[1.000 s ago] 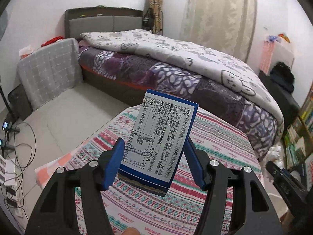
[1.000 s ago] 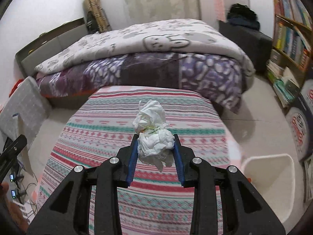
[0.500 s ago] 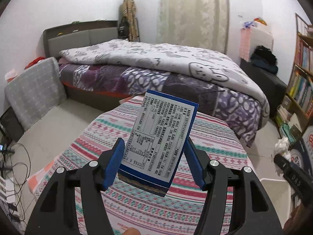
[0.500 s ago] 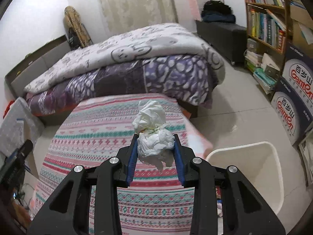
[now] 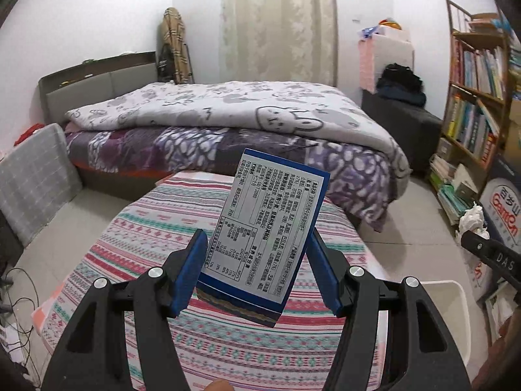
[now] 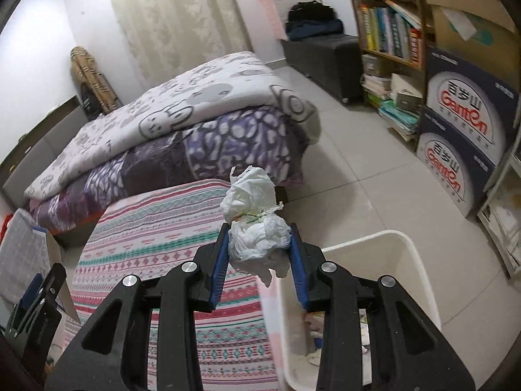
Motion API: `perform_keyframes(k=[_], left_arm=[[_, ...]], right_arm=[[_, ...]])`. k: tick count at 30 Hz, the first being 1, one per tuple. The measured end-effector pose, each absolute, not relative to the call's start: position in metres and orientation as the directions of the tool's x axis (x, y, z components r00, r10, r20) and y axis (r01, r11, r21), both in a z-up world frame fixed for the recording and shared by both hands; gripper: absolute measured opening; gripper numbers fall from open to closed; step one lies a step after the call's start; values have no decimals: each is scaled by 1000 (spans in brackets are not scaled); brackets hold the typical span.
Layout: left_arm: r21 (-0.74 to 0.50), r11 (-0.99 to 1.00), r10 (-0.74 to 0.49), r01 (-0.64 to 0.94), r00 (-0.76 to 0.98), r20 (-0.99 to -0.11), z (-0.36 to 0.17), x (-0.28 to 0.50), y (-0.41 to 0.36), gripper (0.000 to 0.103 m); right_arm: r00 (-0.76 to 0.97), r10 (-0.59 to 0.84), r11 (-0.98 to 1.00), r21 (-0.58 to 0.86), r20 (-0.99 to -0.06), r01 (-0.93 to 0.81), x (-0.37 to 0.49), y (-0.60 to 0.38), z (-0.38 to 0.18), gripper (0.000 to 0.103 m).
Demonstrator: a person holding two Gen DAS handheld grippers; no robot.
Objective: Collect trash
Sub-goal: 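Carry the box and tissue in both tools over to the white bin, then open both tools over the bin to drop the box and tissue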
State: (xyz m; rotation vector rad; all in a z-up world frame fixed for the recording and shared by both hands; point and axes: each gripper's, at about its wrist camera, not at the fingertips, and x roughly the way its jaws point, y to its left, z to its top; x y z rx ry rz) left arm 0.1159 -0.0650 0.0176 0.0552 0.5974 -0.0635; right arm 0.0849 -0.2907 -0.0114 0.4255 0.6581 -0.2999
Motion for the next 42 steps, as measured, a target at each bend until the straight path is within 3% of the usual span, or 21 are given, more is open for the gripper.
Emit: perform_keyframes(k=[11,13,16,23,28,30,32,42], left_arm=[[42,969,-172,244,786,-594,5,93,-131,61],[20,956,-218,292,758,-615,0,89,-145,61],[-11,936,-273,352,708,-652,-10,85,-165,61],[8,894,-325,449,658,-679,-28,70,-211,62],[-44,851,-398,523,588,-705,-36,67,-241,63],[-70,830,-431,554,556,-711,-38,65,-250,72],[-74,823,-443,564,555,-704,-37,61,-253,87],[41,860,-361,509,661,-658,-22,31,-235,93]], right_arm=[[709,-222,818,268,-670,509,55,-341,-16,39],[703,-247,799,271,-667,537,48,-352,-15,63],[691,-302,765,266,-656,587,36,-365,-13,76],[669,-345,704,290,-658,648,15,-398,-15,83],[659,-373,683,288,-653,672,2,-416,-17,90],[654,-394,673,281,-646,684,-5,-423,-16,91],[652,-412,669,274,-637,691,-10,-427,-15,92],[658,-517,712,153,-547,686,-47,-410,12,96]])
